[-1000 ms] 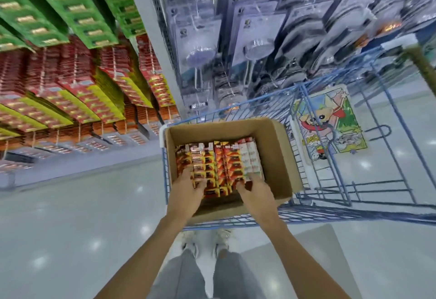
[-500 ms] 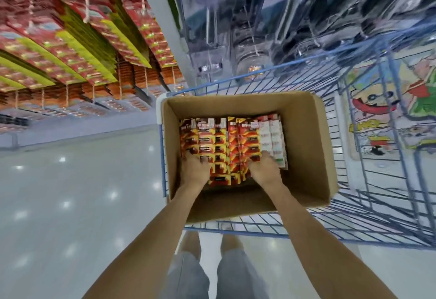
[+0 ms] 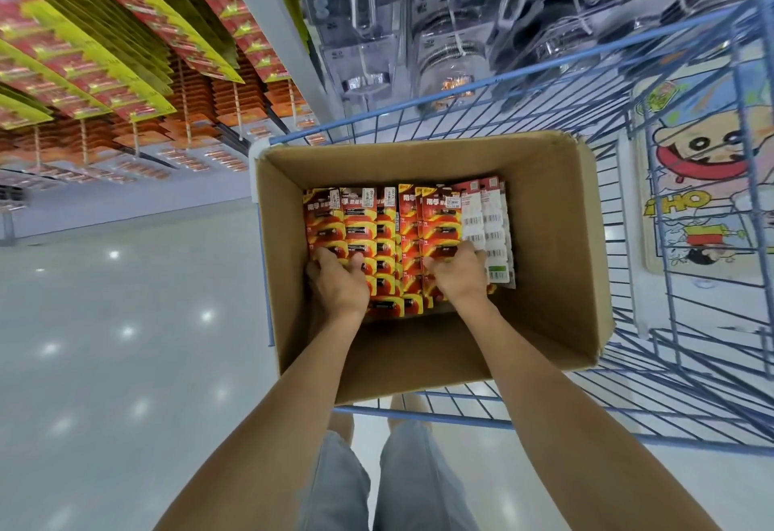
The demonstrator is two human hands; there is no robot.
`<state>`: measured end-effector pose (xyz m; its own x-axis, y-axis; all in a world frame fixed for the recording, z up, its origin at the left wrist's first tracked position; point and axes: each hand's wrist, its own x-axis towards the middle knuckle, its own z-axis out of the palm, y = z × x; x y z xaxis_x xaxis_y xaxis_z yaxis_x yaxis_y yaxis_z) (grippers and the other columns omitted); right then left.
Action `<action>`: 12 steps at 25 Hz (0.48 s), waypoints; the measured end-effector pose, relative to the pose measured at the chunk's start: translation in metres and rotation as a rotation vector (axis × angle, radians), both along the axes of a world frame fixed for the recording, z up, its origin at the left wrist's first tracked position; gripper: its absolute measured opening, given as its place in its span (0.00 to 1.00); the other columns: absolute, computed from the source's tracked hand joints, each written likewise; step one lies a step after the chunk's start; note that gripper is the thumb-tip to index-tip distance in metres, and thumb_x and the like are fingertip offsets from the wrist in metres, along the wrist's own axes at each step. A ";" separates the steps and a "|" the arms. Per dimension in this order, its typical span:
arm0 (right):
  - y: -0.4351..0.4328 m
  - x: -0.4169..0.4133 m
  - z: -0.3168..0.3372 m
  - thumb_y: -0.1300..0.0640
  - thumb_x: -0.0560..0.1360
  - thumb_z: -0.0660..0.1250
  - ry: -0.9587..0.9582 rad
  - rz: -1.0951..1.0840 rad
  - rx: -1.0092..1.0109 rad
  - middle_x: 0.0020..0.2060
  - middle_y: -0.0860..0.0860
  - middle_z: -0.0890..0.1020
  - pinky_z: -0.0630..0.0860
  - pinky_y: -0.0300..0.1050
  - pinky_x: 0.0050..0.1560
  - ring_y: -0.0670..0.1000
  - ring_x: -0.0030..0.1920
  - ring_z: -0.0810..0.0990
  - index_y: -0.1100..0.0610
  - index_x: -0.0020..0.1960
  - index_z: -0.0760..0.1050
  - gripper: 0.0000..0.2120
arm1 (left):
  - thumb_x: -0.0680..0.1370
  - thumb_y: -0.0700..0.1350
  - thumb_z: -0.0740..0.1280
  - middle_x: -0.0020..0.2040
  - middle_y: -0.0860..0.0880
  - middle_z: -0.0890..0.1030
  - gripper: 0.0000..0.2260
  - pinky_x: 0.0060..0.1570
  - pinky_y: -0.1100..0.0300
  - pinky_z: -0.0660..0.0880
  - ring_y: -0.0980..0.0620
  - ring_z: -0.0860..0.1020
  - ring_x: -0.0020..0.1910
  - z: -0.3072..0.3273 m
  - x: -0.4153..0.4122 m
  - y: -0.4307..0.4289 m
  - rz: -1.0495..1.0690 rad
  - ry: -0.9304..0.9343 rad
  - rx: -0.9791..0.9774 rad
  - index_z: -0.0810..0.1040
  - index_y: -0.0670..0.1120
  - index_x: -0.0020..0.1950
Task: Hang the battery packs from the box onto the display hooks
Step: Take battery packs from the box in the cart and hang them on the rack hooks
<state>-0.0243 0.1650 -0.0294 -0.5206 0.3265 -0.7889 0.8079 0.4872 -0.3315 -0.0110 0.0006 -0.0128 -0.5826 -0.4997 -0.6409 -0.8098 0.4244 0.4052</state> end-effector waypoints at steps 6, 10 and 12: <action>-0.007 0.008 0.002 0.47 0.70 0.80 0.024 -0.006 0.042 0.68 0.57 0.69 0.76 0.54 0.62 0.59 0.67 0.74 0.57 0.72 0.61 0.41 | 0.82 0.45 0.69 0.73 0.41 0.71 0.17 0.68 0.43 0.72 0.37 0.66 0.75 0.000 0.001 0.004 0.006 -0.030 -0.084 0.70 0.43 0.68; -0.011 0.009 0.003 0.47 0.69 0.81 0.080 0.009 0.148 0.67 0.57 0.69 0.77 0.55 0.61 0.58 0.68 0.72 0.57 0.71 0.61 0.41 | 0.77 0.44 0.76 0.72 0.40 0.70 0.33 0.65 0.43 0.75 0.38 0.71 0.72 0.010 -0.001 0.009 0.110 0.020 -0.065 0.61 0.43 0.75; -0.008 0.008 0.003 0.53 0.73 0.78 0.136 -0.060 0.028 0.62 0.54 0.76 0.77 0.51 0.59 0.57 0.66 0.76 0.55 0.68 0.64 0.31 | 0.75 0.44 0.78 0.70 0.41 0.72 0.34 0.63 0.45 0.76 0.40 0.75 0.69 0.014 -0.002 0.010 0.135 0.032 -0.033 0.63 0.43 0.75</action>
